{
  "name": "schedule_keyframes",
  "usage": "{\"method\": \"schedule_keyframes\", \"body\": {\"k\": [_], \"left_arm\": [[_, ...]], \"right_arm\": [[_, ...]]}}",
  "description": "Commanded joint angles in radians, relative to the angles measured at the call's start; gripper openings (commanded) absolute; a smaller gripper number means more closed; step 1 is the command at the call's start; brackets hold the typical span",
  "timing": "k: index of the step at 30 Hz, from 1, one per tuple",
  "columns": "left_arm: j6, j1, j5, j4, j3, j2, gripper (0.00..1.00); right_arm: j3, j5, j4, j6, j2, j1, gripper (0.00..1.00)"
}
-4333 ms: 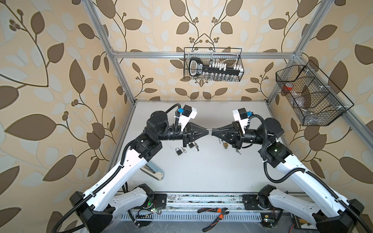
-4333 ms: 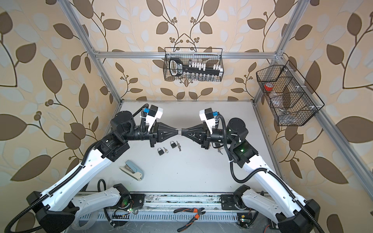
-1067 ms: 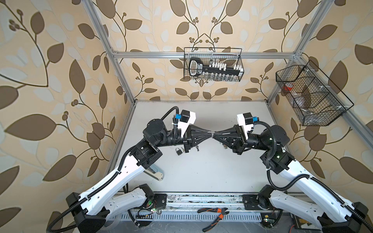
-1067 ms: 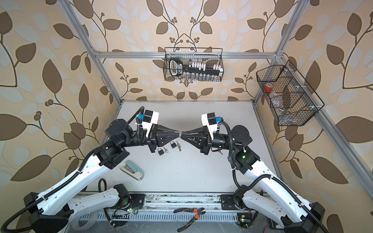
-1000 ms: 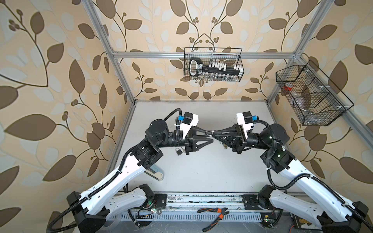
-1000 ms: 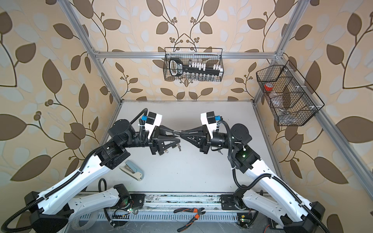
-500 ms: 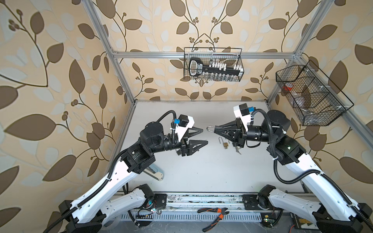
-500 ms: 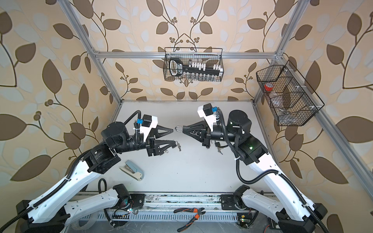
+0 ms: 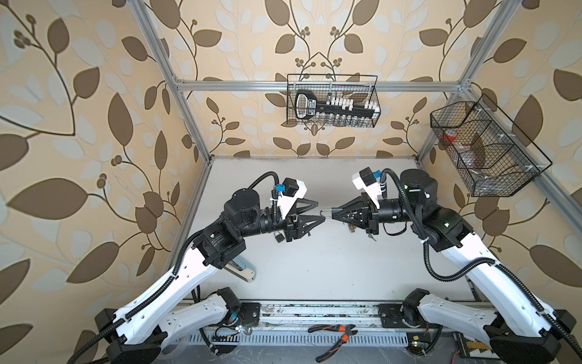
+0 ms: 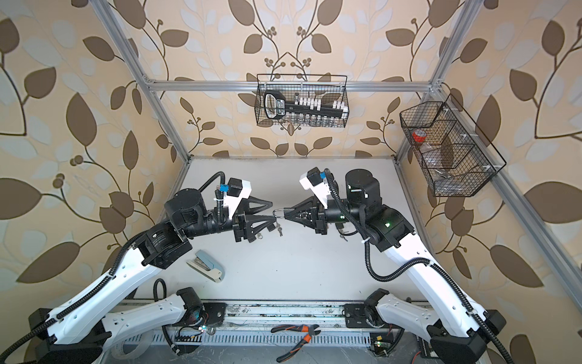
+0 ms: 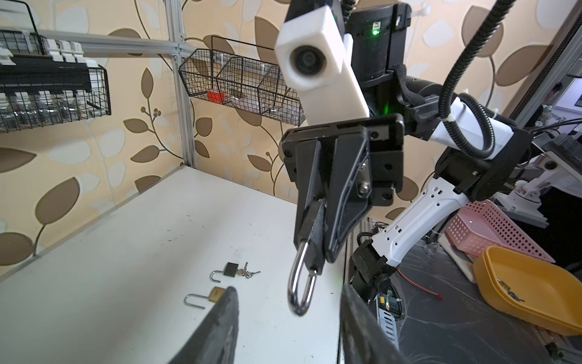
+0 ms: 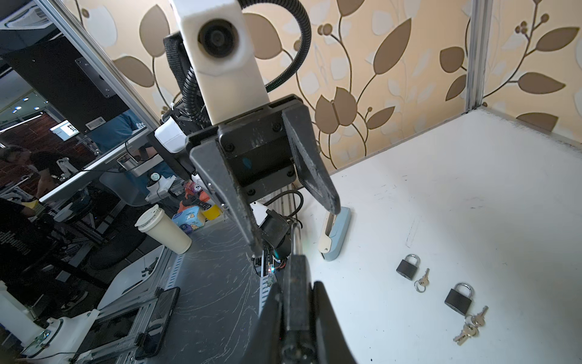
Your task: Lock with the key
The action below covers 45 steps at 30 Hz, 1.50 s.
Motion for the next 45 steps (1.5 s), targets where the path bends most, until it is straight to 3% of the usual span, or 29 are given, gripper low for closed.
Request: {"method": "schedule_keyframes", "body": {"k": [1,5,15,24,39,45], "left_arm": [[0.0,-0.005,0.03,0.034,0.034,0.008,0.47],[-0.005,-0.005,0.051,0.04,0.031,0.014,0.45],[-0.019,-0.005,0.069,0.067,0.027,0.011,0.29],[-0.026,-0.005,0.079,0.069,0.024,0.015,0.0],[-0.057,-0.006,0.246,0.087,0.055,0.08,0.0],[-0.094,-0.012,0.287,0.139,0.052,0.131,0.0]], "right_arm": [[0.021,-0.025,0.001,-0.02,-0.01,-0.001,0.0],[0.015,-0.022,0.031,-0.008,-0.02,-0.002,0.0],[0.0,-0.029,0.031,-0.005,-0.016,-0.001,0.0],[-0.005,-0.019,0.04,-0.006,-0.017,-0.002,0.0],[-0.081,-0.043,0.163,-0.07,-0.031,0.002,0.0],[-0.083,-0.001,0.219,-0.045,0.013,0.09,0.0]]}}
